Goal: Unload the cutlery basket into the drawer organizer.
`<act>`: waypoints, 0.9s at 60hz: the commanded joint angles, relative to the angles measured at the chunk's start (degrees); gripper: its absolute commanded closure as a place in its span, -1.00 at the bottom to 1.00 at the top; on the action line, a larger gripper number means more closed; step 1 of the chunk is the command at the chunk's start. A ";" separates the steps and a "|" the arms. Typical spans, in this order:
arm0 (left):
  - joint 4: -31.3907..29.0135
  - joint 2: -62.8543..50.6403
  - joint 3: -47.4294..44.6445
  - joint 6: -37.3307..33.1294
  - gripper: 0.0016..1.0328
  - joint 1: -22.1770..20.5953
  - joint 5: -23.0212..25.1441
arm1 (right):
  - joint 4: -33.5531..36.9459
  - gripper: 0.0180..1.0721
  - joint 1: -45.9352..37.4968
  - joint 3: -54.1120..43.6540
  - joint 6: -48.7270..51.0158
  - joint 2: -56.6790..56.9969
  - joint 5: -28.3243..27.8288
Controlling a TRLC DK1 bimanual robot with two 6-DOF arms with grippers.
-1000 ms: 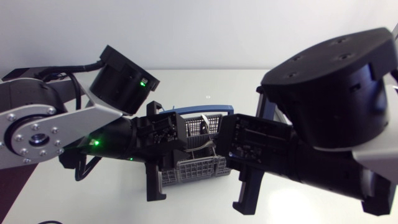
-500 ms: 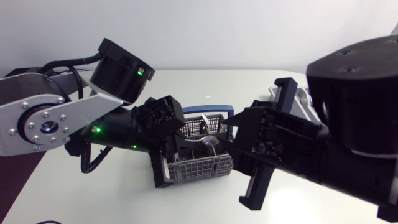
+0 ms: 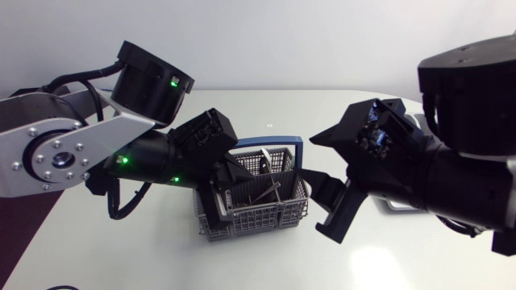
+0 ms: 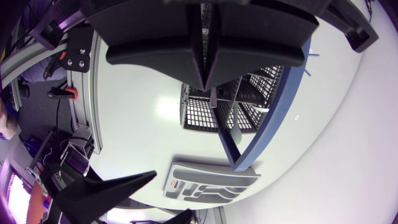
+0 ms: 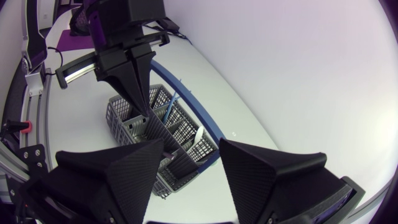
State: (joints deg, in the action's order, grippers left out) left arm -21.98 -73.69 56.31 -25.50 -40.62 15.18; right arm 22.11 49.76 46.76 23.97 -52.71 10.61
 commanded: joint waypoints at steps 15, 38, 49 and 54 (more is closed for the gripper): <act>1.15 0.04 -3.40 -2.10 0.25 -1.57 -2.44 | -0.22 -0.28 -0.89 -1.24 -2.61 -4.60 -1.56; 5.54 3.20 -9.03 -2.37 0.05 -3.06 -5.34 | 5.14 0.23 -13.81 5.44 -19.84 -19.36 -19.22; 8.44 6.01 -12.37 -2.28 0.00 -4.55 -7.97 | 5.49 0.23 -16.80 7.99 -24.58 -25.87 -24.50; 9.58 6.63 -13.69 -2.45 -0.02 -5.26 -9.12 | 5.49 0.23 -16.89 8.78 -25.55 -27.62 -24.94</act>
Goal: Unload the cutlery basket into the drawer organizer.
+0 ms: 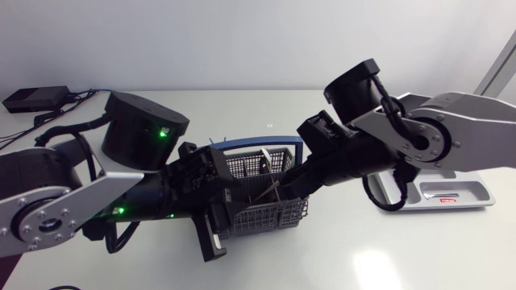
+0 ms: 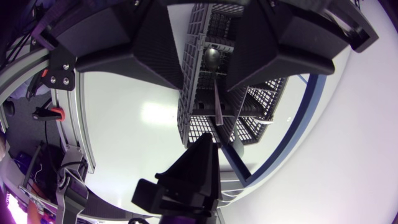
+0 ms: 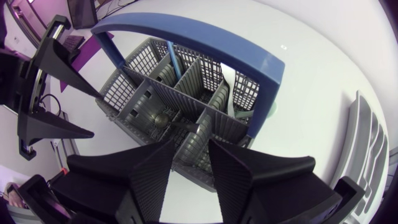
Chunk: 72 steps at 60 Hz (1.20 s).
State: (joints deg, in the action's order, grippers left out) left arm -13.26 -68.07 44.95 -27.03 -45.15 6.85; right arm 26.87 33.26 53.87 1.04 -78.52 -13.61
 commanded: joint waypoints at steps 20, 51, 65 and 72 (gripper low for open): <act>4.29 2.95 -5.93 -1.36 -0.02 -1.44 -2.46 | 1.96 0.23 -0.65 4.49 -4.11 -6.82 -1.51; 7.37 4.62 -9.27 -2.24 -0.02 -2.93 -6.06 | 2.22 0.26 -0.91 6.95 -5.43 -10.95 -3.71; 7.54 5.14 -9.79 -2.42 -0.02 -3.19 -6.59 | 2.31 0.36 -1.09 8.18 -5.70 -12.45 -5.73; 7.54 5.32 -9.97 -2.77 -0.02 -3.19 -6.59 | 2.75 0.56 -0.65 8.18 -5.70 -12.45 -6.08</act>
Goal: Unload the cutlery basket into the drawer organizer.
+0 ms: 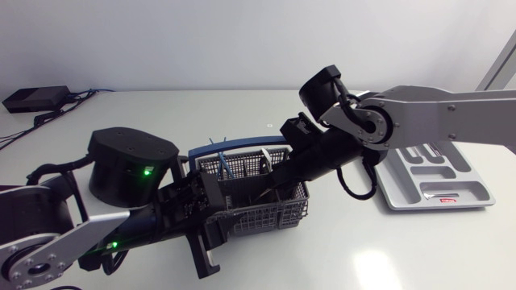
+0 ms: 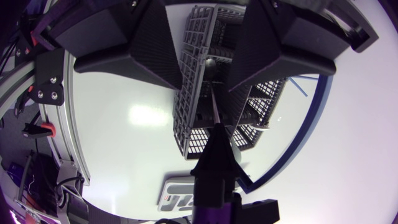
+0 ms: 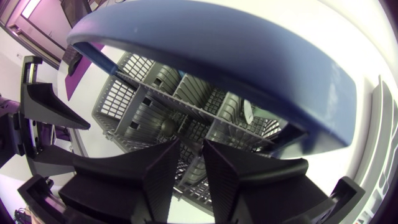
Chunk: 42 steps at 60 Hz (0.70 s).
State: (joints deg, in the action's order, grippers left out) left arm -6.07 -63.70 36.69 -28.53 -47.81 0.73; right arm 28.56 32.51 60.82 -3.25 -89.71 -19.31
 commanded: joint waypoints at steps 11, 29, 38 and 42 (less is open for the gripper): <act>0.53 0.95 -1.79 -1.35 -0.02 -0.62 -0.56 | 1.41 0.62 0.45 1.06 -1.24 -1.34 -0.82; 0.62 0.95 -1.88 -1.61 -0.02 -0.62 -0.82 | 1.24 0.86 1.85 0.88 0.17 -1.34 -0.82; 0.97 0.95 -1.97 -1.61 -0.02 -0.62 -0.82 | 0.80 0.88 4.75 0.35 1.66 1.56 1.47; 0.97 0.95 -1.97 -1.61 -0.02 -0.62 -0.82 | 0.89 0.88 5.72 0.88 2.37 3.23 3.31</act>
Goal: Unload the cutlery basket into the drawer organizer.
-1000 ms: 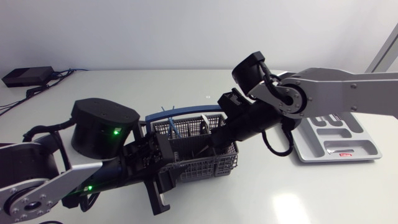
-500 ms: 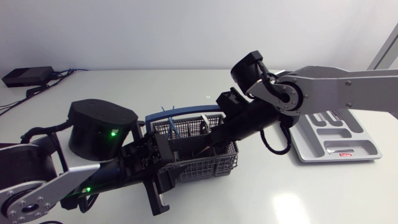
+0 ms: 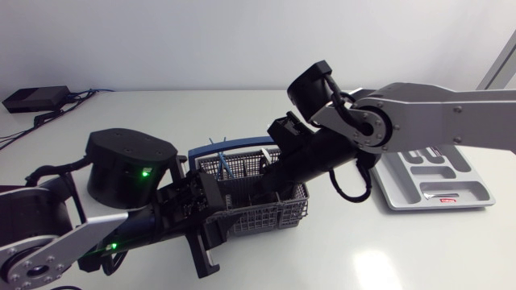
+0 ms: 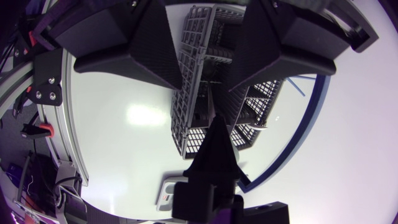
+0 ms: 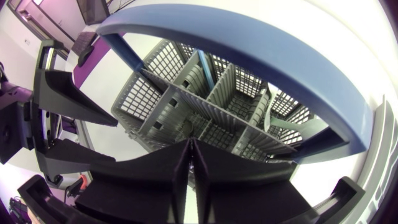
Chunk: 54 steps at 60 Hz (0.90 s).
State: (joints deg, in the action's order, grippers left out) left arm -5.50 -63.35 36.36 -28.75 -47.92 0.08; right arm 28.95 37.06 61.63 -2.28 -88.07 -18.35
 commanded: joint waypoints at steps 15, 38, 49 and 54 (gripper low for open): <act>0.31 2.00 -2.61 -1.57 -0.02 -0.42 -1.22 | 5.77 0.88 8.38 4.12 5.36 8.27 12.64; -0.66 9.91 0.56 4.23 -0.17 0.37 -1.39 | 9.37 0.88 -4.89 0.16 5.98 26.90 -2.39; 1.37 9.21 5.13 8.27 -0.17 1.87 -1.13 | 5.94 0.88 -16.76 -3.09 5.01 32.26 -14.87; 2.42 6.93 8.11 10.56 -0.17 2.39 -0.69 | 1.72 0.88 -19.39 -4.50 2.11 32.79 -18.74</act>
State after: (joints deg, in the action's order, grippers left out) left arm -4.51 -54.57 40.69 -21.19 -46.24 -0.93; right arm 33.08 19.53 59.42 2.39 -55.81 -34.87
